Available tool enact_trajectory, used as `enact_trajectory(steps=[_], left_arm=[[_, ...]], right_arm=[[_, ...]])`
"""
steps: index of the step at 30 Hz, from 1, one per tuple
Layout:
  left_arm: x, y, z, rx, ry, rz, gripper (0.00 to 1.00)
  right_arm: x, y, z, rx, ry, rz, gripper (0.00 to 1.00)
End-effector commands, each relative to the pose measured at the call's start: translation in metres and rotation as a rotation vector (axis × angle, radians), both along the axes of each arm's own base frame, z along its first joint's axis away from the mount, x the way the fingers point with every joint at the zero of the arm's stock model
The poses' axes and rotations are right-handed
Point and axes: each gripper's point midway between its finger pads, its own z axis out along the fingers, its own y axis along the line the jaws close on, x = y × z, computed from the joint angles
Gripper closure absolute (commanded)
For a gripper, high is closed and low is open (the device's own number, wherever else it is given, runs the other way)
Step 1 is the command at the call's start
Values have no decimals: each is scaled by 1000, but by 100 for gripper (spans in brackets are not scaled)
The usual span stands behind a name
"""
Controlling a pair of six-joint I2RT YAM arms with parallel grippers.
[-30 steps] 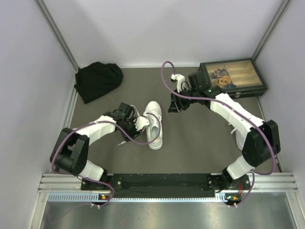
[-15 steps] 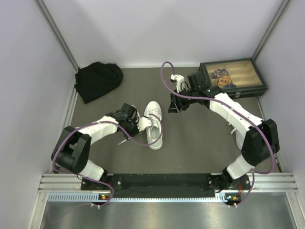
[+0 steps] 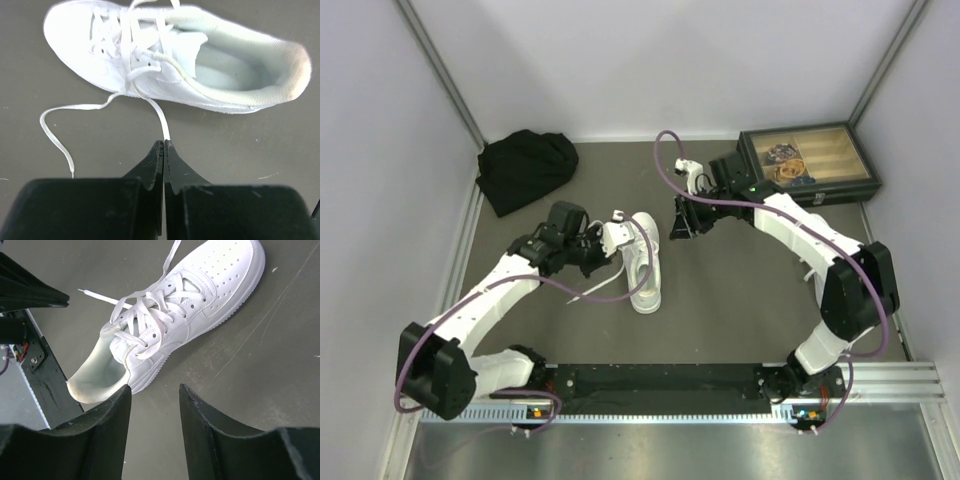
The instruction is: Tie the shoes
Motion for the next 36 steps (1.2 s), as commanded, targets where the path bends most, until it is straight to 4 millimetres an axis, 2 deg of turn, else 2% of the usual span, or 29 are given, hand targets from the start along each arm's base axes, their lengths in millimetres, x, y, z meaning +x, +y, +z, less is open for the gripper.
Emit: enact_trajectory(steps=[1, 3, 6, 7, 10, 14, 20, 29, 33, 36], left_arm=[[5, 1, 2, 0, 12, 41, 96], [1, 18, -21, 120, 87, 75, 75], [2, 39, -44, 214, 135, 114, 57], [0, 41, -47, 224, 141, 110, 52], [2, 47, -58, 259, 128, 112, 48], [5, 60, -84, 353, 166, 143, 49], [7, 58, -98, 370, 208, 134, 51], [-8, 66, -127, 447, 309, 97, 57], [-9, 71, -135, 471, 310, 102, 63], [-9, 76, -143, 501, 315, 127, 73]], right_arm=[[14, 11, 20, 72, -22, 4, 57], [14, 10, 20, 69, -26, 2, 57], [12, 8, 19, 61, -28, -3, 56], [13, 7, 19, 56, -29, -7, 55], [12, 6, 19, 54, -34, -11, 55], [11, 5, 17, 47, -30, -14, 54], [12, 4, 16, 42, -30, -16, 54], [13, 3, 12, 31, -29, -22, 54], [13, 3, 11, 29, -28, -23, 53], [14, 1, 10, 24, -29, -28, 53]])
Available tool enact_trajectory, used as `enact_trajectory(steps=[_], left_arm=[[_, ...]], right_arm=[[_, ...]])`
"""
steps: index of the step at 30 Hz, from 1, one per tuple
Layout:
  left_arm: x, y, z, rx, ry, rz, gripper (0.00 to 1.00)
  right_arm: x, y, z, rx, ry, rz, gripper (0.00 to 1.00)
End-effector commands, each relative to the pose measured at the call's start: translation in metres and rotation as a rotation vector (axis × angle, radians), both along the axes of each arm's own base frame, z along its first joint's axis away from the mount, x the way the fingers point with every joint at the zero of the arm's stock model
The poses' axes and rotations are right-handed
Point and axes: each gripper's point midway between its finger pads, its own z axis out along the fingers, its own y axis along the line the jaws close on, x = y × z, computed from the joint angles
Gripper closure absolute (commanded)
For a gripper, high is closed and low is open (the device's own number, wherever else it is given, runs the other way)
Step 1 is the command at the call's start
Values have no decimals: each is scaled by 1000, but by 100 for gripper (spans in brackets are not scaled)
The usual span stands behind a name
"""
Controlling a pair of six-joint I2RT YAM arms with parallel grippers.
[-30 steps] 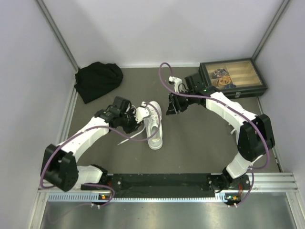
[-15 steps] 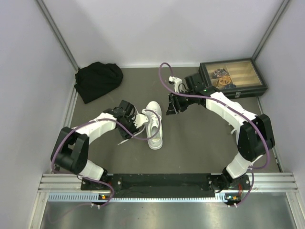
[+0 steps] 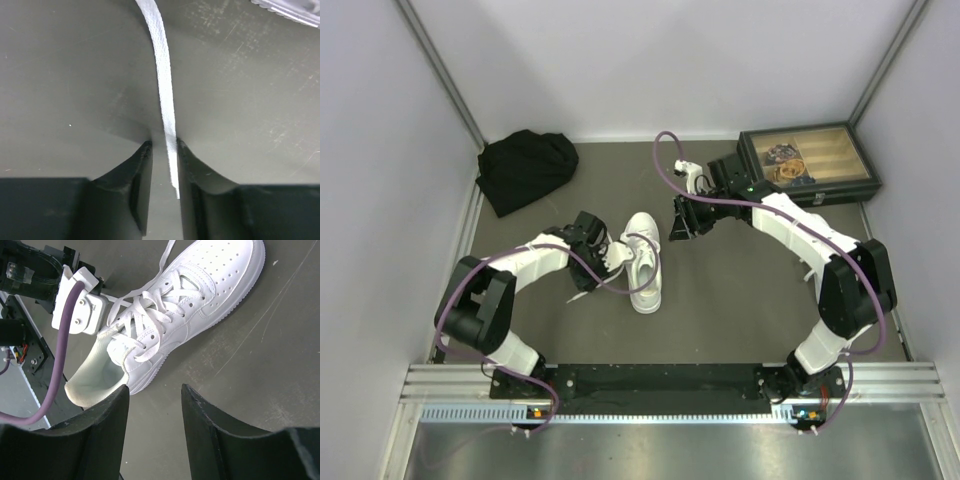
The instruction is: Tie the shoes
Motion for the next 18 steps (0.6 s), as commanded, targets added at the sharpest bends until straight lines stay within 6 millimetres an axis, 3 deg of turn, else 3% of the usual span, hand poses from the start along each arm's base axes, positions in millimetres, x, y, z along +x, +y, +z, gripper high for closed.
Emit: enact_trajectory(steps=[1, 6, 11, 18], left_arm=[[-3, 14, -29, 88, 21, 12, 81], [-6, 16, -32, 92, 16, 59, 100], [-9, 4, -6, -16, -7, 63, 100], [8, -35, 92, -318, -234, 39, 100]], right_arm=[[12, 0, 19, 30, -66, -14, 53], [12, 0, 19, 29, -68, -12, 54], [12, 0, 19, 32, -63, -13, 53], [10, 3, 20, 44, -61, -4, 54]])
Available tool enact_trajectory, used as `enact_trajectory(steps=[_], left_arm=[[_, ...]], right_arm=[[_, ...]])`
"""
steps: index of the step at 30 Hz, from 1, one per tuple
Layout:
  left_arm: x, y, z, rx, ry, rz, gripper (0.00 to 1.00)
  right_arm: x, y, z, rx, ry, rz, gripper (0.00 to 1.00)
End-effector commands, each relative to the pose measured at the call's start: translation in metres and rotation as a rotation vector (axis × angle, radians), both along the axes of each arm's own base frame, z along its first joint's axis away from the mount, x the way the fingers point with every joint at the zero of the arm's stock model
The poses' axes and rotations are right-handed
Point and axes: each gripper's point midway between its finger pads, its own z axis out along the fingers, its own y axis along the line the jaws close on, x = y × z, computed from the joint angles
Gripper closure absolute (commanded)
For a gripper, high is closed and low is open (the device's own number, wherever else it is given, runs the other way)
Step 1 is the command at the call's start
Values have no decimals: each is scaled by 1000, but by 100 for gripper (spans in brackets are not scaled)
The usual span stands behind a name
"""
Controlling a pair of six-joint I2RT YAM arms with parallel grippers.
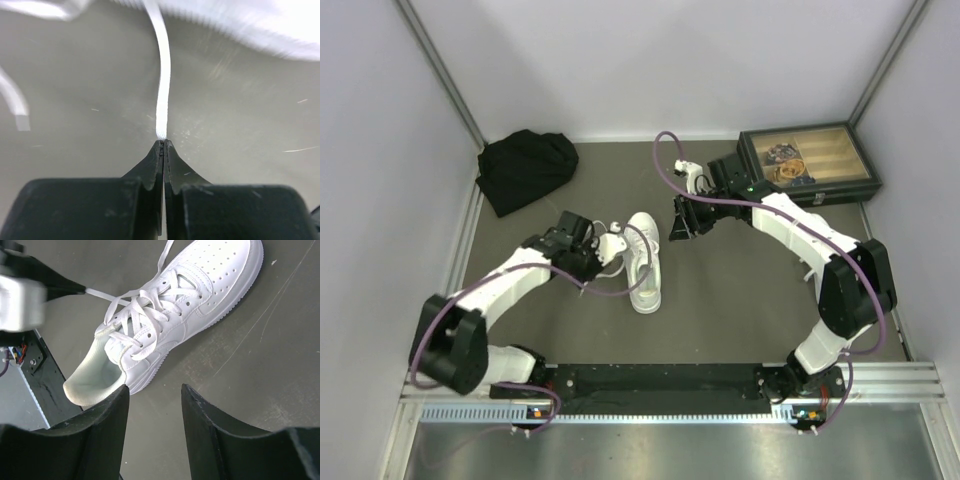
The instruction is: Tie the shoes
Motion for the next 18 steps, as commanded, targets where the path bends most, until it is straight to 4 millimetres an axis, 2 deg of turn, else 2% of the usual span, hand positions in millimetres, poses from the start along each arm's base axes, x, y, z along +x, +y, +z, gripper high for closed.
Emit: enact_trajectory(steps=[1, 6, 9, 11, 18], left_arm=[[9, -34, 71, -237, -144, -27, 100], [18, -63, 124, -405, -205, -66, 100], [26, -80, 147, -505, -227, -71, 100], [30, -91, 156, -549, -240, -87, 100], [38, -114, 155, -610, -227, -124, 100]], right_arm=[[10, 4, 22, 51, -60, 0, 54], [11, 9, 21, 71, -36, 9, 54], [9, 14, 20, 98, -3, 23, 54], [8, 19, 20, 119, 24, 27, 54], [15, 34, 14, 173, 113, 30, 57]])
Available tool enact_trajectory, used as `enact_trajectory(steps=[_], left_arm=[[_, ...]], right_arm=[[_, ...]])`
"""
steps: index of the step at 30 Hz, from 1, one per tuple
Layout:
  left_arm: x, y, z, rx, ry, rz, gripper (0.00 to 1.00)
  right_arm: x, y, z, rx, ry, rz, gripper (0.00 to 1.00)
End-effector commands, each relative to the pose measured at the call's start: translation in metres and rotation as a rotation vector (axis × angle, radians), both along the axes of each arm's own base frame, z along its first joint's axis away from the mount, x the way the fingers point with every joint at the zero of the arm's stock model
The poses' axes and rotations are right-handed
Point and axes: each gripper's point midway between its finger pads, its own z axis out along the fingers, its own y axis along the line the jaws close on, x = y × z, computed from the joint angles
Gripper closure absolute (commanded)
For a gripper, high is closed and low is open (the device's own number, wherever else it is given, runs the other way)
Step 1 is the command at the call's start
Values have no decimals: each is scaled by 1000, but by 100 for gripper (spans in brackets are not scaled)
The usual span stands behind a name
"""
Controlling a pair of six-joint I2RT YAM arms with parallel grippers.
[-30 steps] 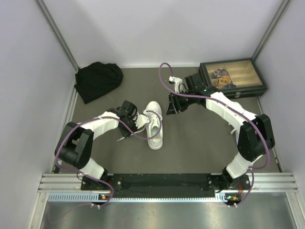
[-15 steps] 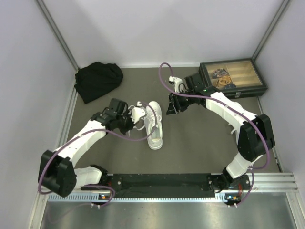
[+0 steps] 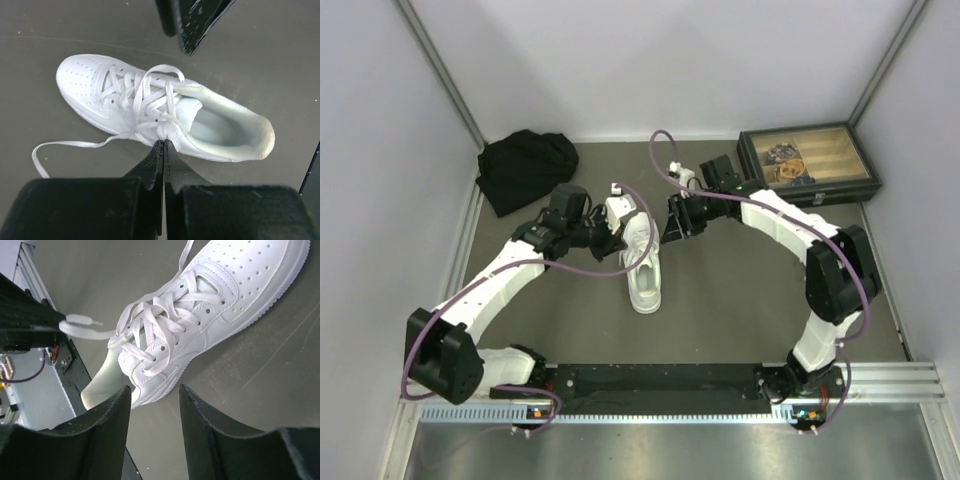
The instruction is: Tie the shoes
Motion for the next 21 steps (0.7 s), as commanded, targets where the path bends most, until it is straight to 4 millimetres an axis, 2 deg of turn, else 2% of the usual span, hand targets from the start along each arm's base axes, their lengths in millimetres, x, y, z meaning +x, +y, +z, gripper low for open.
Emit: enact_trajectory(steps=[1, 9, 16, 21], left_arm=[[8, -26, 22, -112, -43, -53, 100], [8, -35, 14, -116, -36, -72, 100], [10, -36, 11, -116, -32, -75, 100], [7, -36, 5, -110, -16, -81, 100]], right_arm=[[20, 18, 24, 101, -8, 0, 57], [27, 32, 7, 127, 85, 11, 59], [25, 35, -7, 116, 129, 14, 59], [22, 37, -2, 133, 136, 25, 85]])
